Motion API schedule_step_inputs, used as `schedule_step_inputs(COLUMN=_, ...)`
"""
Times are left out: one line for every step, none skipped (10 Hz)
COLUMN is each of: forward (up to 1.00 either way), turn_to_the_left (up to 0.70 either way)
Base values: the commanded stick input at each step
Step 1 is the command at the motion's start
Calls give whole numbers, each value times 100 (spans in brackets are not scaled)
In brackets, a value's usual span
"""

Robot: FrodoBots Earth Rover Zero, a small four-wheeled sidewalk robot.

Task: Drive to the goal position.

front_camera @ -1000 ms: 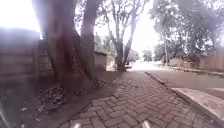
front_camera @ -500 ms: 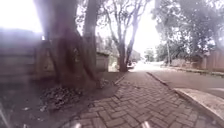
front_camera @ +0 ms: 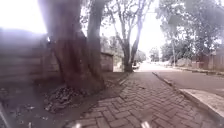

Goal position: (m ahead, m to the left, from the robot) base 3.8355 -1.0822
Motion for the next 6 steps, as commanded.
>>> schedule_step_inputs(forward=30, turn_to_the_left=-57)
schedule_step_inputs(forward=30, turn_to_the_left=-60)
schedule_step_inputs(forward=30, turn_to_the_left=-60)
schedule_step_inputs(forward=30, turn_to_the_left=-60)
schedule_step_inputs(forward=30, turn_to_the_left=-60)
schedule_step_inputs(forward=30, turn_to_the_left=-60)
